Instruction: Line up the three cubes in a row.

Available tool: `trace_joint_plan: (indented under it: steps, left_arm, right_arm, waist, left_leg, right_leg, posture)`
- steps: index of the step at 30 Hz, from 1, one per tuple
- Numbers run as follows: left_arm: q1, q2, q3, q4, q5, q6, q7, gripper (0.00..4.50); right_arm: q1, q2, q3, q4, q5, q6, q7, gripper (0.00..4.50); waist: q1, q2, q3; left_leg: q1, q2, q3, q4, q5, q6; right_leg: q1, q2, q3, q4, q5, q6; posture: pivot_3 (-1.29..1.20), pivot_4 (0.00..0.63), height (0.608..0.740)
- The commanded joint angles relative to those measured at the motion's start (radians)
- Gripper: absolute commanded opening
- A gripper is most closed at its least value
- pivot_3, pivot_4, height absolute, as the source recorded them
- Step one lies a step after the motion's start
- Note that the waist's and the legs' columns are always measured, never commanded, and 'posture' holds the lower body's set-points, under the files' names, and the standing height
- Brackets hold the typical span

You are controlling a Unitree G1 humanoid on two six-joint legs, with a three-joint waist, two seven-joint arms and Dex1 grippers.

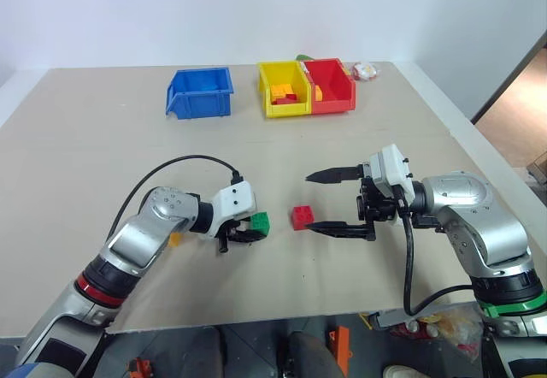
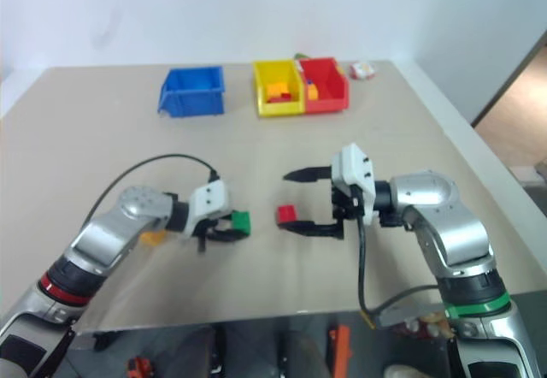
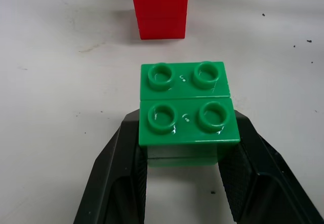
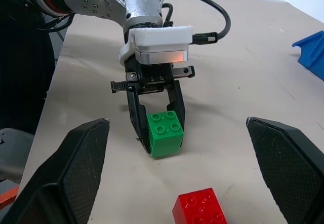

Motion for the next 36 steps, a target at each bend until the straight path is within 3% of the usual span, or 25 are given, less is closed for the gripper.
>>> trace_joint_plan:
  steps: [1, 4, 6, 10, 12, 27, 31, 36]
  left_arm:
    - [-0.027, 0.003, 0.004, 0.002, 0.013, -0.018, -0.004, 1.35]
    - [-0.037, -0.001, 0.003, 0.019, 0.012, -0.011, -0.012, 1.35]
    - [-0.043, -0.002, 0.001, 0.030, 0.022, -0.026, -0.011, 2.44]
    - [-0.049, -0.003, 0.001, 0.036, 0.023, -0.032, -0.026, 3.64]
    - [-0.047, 0.005, -0.002, 0.029, 0.019, -0.035, -0.046, 4.46]
    - [-0.100, 0.108, 0.133, -0.131, -0.109, 0.082, -0.116, 4.49]
    - [-0.126, 0.139, 0.268, -0.200, -0.249, 0.233, -0.098, 4.49]
    - [-0.063, 0.061, 0.566, -0.300, -0.368, 0.396, 0.166, 4.49]
  right_arm:
    - [-0.019, -0.002, -0.005, -0.017, 0.002, -0.003, -0.005, 4.50]
    - [-0.020, -0.002, -0.005, -0.016, 0.006, 0.000, -0.006, 4.50]
    - [-0.020, -0.002, -0.005, -0.015, 0.007, 0.002, -0.006, 4.50]
    - [-0.022, -0.001, -0.003, -0.011, 0.006, 0.002, -0.004, 4.50]
    - [-0.023, -0.001, -0.003, -0.010, 0.007, 0.002, -0.004, 4.50]
    - [-0.068, -0.001, 0.002, 0.029, 0.020, 0.018, 0.053, 4.50]
    - [-0.079, 0.000, 0.005, 0.050, 0.015, 0.009, 0.066, 4.50]
    - [-0.086, 0.004, 0.009, 0.088, 0.002, -0.020, 0.086, 4.50]
  waist:
    - [0.000, 0.000, 0.000]
    - [0.000, 0.000, 0.000]
    - [0.000, 0.000, 0.000]
    - [0.000, 0.000, 0.000]
    - [0.000, 0.000, 0.000]
    - [0.000, 0.000, 0.000]
    - [0.000, 0.000, 0.000]
    - [-0.002, 0.000, 0.000]
  left_leg:
    - [0.000, 0.000, 0.000, 0.000, 0.000, 0.000]
    - [0.000, 0.000, 0.000, 0.000, 0.000, 0.000]
    - [0.000, 0.000, 0.000, 0.000, 0.000, 0.000]
    - [0.000, 0.000, 0.000, 0.000, 0.000, 0.000]
    - [0.000, 0.000, 0.000, 0.000, 0.000, 0.000]
    - [-0.001, 0.000, 0.000, 0.000, 0.000, 0.000]
    - [-0.001, 0.000, 0.000, -0.001, 0.000, 0.000]
    - [0.000, 0.000, -0.001, -0.001, 0.000, 0.000]
  right_leg:
    - [0.000, 0.000, 0.000, 0.000, 0.000, 0.000]
    - [0.000, 0.000, 0.000, 0.000, 0.000, 0.000]
    - [0.000, 0.000, 0.000, 0.000, 0.000, 0.000]
    - [0.000, 0.000, 0.000, 0.000, 0.000, 0.000]
    - [0.000, 0.000, 0.000, 0.000, 0.000, 0.000]
    - [-0.001, 0.000, 0.001, 0.000, 0.000, 0.000]
    - [-0.001, 0.001, 0.001, 0.000, 0.000, 0.000]
    - [-0.001, 0.001, 0.002, 0.000, 0.000, 0.000]
  posture:
    - [0.00, 0.150, 0.737]
    - [0.00, 0.150, 0.737]
    - [0.00, 0.150, 0.737]
    - [0.00, 0.150, 0.737]
    - [0.00, 0.150, 0.737]
    - [0.00, 0.150, 0.737]
    - [0.00, 0.150, 0.737]
    - [0.00, 0.150, 0.737]
